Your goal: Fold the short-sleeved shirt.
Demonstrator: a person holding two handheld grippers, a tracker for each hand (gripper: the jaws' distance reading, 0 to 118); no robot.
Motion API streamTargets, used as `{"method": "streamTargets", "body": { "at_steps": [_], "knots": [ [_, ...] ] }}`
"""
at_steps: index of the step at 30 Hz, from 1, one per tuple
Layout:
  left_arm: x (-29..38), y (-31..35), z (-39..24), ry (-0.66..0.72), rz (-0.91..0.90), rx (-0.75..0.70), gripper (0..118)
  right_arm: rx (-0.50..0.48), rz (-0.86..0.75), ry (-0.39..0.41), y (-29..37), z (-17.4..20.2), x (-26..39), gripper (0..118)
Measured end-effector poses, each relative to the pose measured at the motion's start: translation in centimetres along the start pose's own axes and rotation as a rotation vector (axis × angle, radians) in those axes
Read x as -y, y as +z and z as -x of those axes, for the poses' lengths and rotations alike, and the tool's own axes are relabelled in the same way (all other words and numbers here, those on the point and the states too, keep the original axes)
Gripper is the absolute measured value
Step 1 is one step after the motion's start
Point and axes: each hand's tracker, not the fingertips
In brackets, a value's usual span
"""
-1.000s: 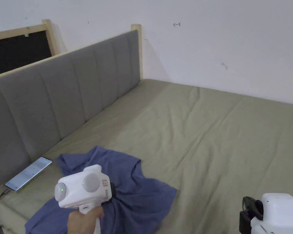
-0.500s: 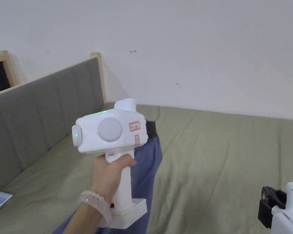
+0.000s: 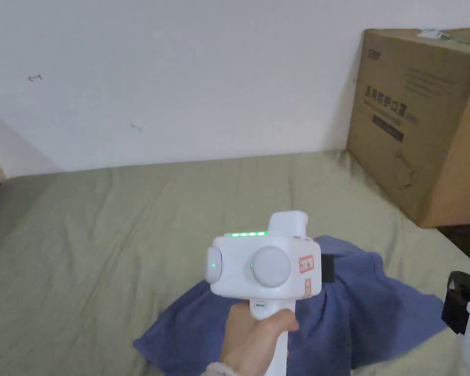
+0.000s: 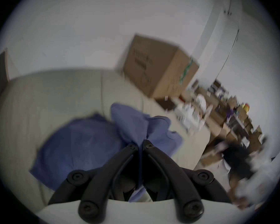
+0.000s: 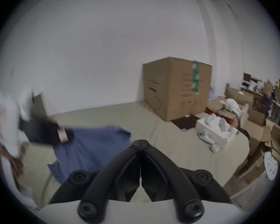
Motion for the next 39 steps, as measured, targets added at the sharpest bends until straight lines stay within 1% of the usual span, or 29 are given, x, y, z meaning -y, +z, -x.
{"method": "streamTargets", "body": {
  "at_steps": [2, 4, 5, 6, 7, 8, 9, 12, 13, 14, 16, 18, 19, 20, 23, 25, 28, 30, 34, 35, 36, 37, 38, 39],
  "knots": [
    [3.4, -4.9, 0.0, -0.004, 0.139, 0.004, 3, 0.030, 0.047, -0.027, -0.2, -1.4, 1.1, 0],
    [6.5, -8.2, 0.2, -0.014, 0.254, 0.034, 6, 0.043, 0.080, -0.043, -0.5, -2.4, 2.2, 0],
    [7.9, -9.5, 0.2, -0.028, 0.299, 0.002, 15, 0.051, 0.102, -0.045, -0.9, -2.7, 2.7, 0],
    [8.6, -9.9, 0.2, -0.032, 0.320, -0.009, 39, 0.055, 0.115, -0.040, -1.1, -2.9, 3.1, 0],
    [9.2, -10.1, 0.6, -0.027, 0.311, 0.002, 66, 0.057, 0.129, -0.032, -1.3, -2.9, 3.6, 0],
    [9.4, -10.3, 0.8, -0.022, 0.326, 0.008, 89, 0.057, 0.143, -0.026, -1.6, -2.8, 3.9, 0],
    [9.4, -10.2, 1.1, -0.020, 0.332, 0.008, 103, 0.053, 0.155, -0.022, -2.1, -2.8, 4.2, 0],
    [8.2, -8.4, 2.2, -0.023, 0.295, -0.021, 99, 0.027, 0.173, -0.010, -2.8, -1.8, 4.6, 0],
    [7.7, -7.7, 2.7, -0.020, 0.272, -0.027, 96, 0.015, 0.177, -0.002, -3.2, -1.5, 4.7, 0],
    [7.1, -6.7, 3.2, -0.011, 0.236, -0.028, 87, -0.004, 0.178, 0.011, -3.3, -0.9, 4.6, 0],
    [6.2, -4.6, 4.4, 0.013, 0.175, -0.042, 48, -0.031, 0.175, 0.047, -3.4, 0.2, 4.6, 0],
    [5.9, -2.9, 5.8, 0.025, 0.134, -0.089, 8, -0.051, 0.174, 0.074, -3.6, 1.5, 4.6, 0],
    [5.9, -2.1, 6.5, 0.023, 0.121, -0.120, 2, -0.062, 0.176, 0.077, -3.8, 1.9, 4.6, 0],
    [6.1, -1.5, 7.3, 0.020, 0.108, -0.169, 0, -0.075, 0.178, 0.076, -4.0, 2.3, 4.7, 0],
    [6.8, -1.1, 9.9, 0.046, 0.124, -0.206, 0, -0.101, 0.201, 0.071, -4.7, 3.2, 5.2, 0],
    [7.2, -1.1, 11.7, 0.092, 0.147, -0.223, 0, -0.107, 0.216, 0.074, -5.4, 3.7, 5.6, 0],
    [6.9, -1.8, 13.8, 0.104, 0.156, -0.250, 0, -0.113, 0.235, 0.076, -6.6, 4.1, 6.0, 0],
    [5.4, -2.7, 14.9, 0.094, 0.161, -0.263, 0, -0.119, 0.253, 0.066, -7.5, 4.2, 6.1, 0],
    [-0.5, -6.0, 16.3, 0.053, 0.151, -0.267, 1, -0.110, 0.281, 0.046, -9.7, 4.2, 6.2, 0],
    [-2.1, -6.9, 16.2, 0.037, 0.150, -0.270, 14, -0.108, 0.288, 0.042, -10.3, 4.1, 6.2, 0],
    [-3.9, -8.0, 16.3, 0.023, 0.142, -0.272, 51, -0.104, 0.293, 0.037, -10.9, 4.1, 6.2, 0],
    [-5.7, -9.4, 16.4, 0.007, 0.148, -0.266, 78, -0.102, 0.299, 0.031, -11.5, 4.0, 6.1, 0],
    [-7.4, -10.8, 16.5, -0.005, 0.158, -0.267, 91, -0.101, 0.303, 0.026, -12.0, 4.0, 6.1, 0],
    [-9.0, -12.3, 16.5, -0.033, 0.155, -0.274, 90, -0.098, 0.303, 0.023, -12.4, 4.0, 6.1, 0]
  ]
}}
